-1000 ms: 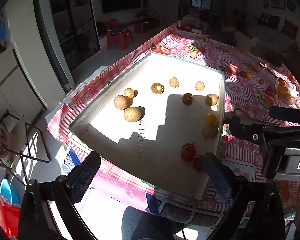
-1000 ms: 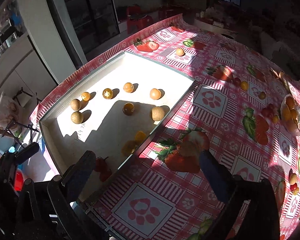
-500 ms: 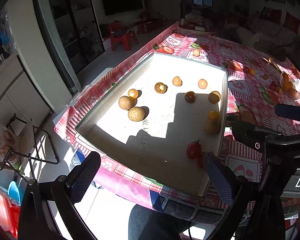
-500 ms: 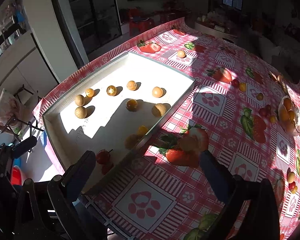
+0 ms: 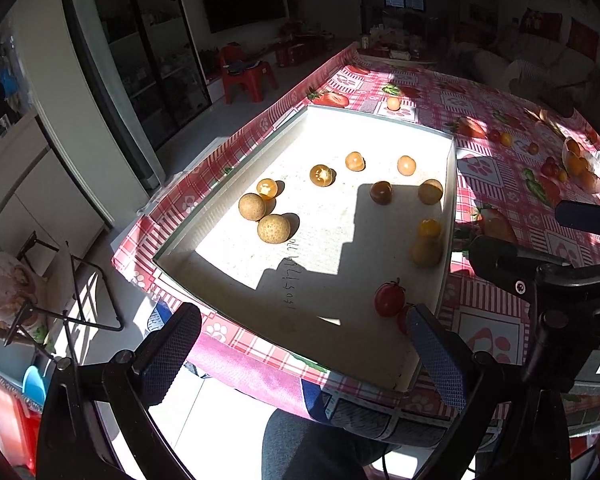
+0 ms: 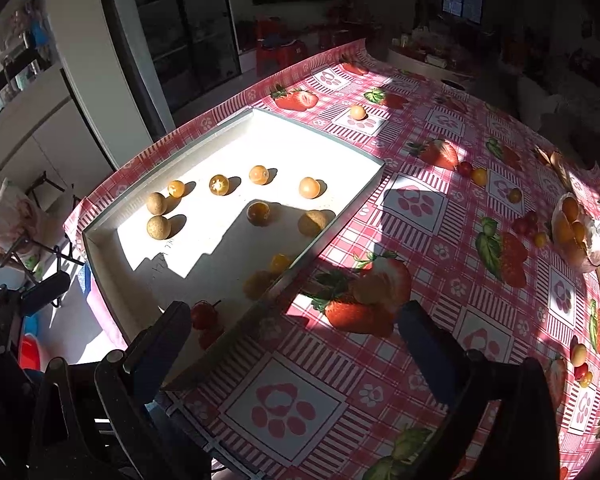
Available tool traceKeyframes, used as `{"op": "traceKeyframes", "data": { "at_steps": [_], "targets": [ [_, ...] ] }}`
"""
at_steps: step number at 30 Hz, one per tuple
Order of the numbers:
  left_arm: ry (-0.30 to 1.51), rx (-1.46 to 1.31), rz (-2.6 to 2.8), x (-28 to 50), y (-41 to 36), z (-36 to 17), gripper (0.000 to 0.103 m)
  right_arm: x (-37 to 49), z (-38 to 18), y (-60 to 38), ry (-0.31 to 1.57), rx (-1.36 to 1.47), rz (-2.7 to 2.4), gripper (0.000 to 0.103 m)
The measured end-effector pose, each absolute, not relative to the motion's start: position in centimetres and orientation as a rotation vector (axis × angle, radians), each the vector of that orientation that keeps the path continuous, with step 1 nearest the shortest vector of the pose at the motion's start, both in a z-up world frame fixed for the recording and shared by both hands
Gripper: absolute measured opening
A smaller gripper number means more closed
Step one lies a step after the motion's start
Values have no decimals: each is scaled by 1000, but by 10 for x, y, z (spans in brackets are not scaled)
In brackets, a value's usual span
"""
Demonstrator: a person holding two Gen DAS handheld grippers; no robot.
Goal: Organize fruits
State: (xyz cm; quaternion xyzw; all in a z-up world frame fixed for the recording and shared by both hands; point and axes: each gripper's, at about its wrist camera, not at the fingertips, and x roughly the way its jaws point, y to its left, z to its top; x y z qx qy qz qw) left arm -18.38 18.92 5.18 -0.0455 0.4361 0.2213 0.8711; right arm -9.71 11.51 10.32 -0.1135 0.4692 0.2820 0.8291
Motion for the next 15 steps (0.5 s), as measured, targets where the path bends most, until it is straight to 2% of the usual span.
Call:
{"op": "traceKeyframes", "data": {
  "at_steps": [15],
  "targets": [
    [912,-91,469,-185,188,52,103,-99,106,115,985,-245,597,103]
  ]
}}
